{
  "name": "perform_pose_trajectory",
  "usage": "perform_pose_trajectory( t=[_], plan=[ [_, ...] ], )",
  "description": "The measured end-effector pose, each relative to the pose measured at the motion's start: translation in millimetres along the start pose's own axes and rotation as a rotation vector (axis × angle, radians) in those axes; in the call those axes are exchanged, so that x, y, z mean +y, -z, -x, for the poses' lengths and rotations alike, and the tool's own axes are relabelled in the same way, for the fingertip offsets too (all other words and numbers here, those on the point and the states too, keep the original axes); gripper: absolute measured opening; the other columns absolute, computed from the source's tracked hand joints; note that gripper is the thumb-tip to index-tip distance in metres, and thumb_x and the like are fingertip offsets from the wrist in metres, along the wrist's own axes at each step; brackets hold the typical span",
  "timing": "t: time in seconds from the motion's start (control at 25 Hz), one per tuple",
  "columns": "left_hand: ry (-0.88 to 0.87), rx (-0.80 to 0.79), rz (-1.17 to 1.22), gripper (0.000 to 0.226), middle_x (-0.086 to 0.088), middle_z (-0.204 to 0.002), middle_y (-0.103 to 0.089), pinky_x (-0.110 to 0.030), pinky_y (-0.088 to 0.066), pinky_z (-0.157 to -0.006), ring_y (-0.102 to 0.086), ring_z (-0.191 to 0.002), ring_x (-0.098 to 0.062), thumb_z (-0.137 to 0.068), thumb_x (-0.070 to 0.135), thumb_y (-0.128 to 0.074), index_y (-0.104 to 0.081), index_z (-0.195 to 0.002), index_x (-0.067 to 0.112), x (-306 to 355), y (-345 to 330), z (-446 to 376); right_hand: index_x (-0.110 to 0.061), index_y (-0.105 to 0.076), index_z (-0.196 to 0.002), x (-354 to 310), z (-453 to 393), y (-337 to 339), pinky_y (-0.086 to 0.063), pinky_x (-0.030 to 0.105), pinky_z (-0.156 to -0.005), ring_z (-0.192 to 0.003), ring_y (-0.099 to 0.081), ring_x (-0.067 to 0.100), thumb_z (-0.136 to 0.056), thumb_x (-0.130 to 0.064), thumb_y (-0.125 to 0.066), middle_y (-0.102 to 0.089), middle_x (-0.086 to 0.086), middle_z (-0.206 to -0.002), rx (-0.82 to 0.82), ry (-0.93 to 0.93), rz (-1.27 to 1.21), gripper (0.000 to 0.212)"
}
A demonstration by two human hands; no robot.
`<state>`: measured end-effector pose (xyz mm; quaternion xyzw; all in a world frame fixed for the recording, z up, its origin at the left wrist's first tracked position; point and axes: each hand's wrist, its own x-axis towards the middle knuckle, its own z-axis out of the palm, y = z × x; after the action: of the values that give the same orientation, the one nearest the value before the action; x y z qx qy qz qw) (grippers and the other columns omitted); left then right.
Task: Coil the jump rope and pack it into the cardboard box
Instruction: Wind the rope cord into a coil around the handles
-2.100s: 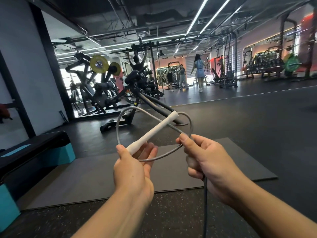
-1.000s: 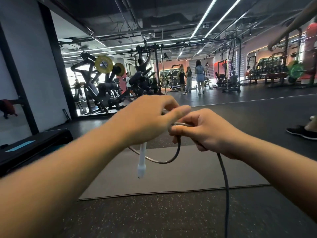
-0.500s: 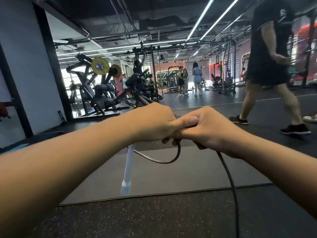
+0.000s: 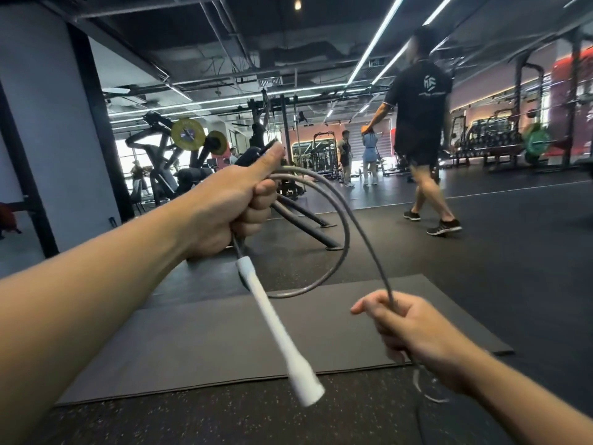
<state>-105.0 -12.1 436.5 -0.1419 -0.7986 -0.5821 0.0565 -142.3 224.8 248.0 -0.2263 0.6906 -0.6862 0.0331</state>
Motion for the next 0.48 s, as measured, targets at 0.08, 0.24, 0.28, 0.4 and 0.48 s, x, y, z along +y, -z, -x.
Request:
perform_pose_trajectory(
  t=[0.08,0.24,0.28,0.4,0.48],
  plan=[
    [-0.006,0.025,0.127,0.057,0.007,-0.052,-0.021,-0.021,-0.010,-0.037,-0.015,-0.041,-0.008,-0.095,0.062,-0.046,-0.033,-0.055,0.024,2,-9,-3,-0.015,-0.077,-0.101,14,-1,-23,-0.024,0.026,-0.048,-0.050,-0.027,0.010,-0.086,-0.026,-0.074,-0.034,-0.004,-0.058,-0.077,-0.002,-0.007,0.019],
    [0.021,0.054,0.280,0.057,0.010,-0.049,-0.023,-0.021,-0.010,-0.037,-0.017,-0.040,-0.007,-0.097,0.060,-0.044,-0.036,-0.052,0.025,3,-22,-7,-0.024,-0.064,-0.136,24,-9,-50,-0.039,0.016,-0.065,-0.064,-0.037,0.008,-0.076,0.005,-0.080,-0.039,-0.004,-0.071,-0.234,0.059,-0.129,0.068],
    [0.025,0.073,0.329,0.057,0.011,-0.047,-0.024,-0.020,-0.012,-0.035,-0.018,-0.038,-0.006,-0.097,0.059,-0.044,-0.036,-0.052,0.025,2,-23,-9,-0.027,-0.058,-0.141,23,-10,-56,-0.041,0.016,-0.069,-0.067,-0.039,0.009,-0.074,0.005,-0.082,-0.041,-0.003,-0.075,-0.244,0.078,-0.153,0.078],
    [0.051,0.158,0.515,0.057,0.011,-0.045,-0.027,-0.017,-0.017,-0.029,-0.021,-0.034,-0.004,-0.097,0.059,-0.044,-0.040,-0.053,0.024,-4,-25,-15,-0.038,-0.060,-0.124,17,-11,-79,-0.043,0.015,-0.068,-0.067,-0.042,0.007,-0.067,-0.014,-0.092,-0.043,-0.001,-0.077,-0.216,0.168,-0.072,0.070],
    [0.056,0.229,0.607,0.056,0.010,-0.045,-0.028,-0.017,-0.018,-0.027,-0.021,-0.034,-0.005,-0.097,0.059,-0.045,-0.041,-0.053,0.024,-9,-27,-17,-0.041,-0.058,-0.105,13,-11,-95,-0.036,0.025,-0.065,-0.065,-0.036,0.012,-0.064,-0.032,-0.093,-0.038,0.004,-0.072,-0.149,0.243,-0.062,0.054]
  ],
)
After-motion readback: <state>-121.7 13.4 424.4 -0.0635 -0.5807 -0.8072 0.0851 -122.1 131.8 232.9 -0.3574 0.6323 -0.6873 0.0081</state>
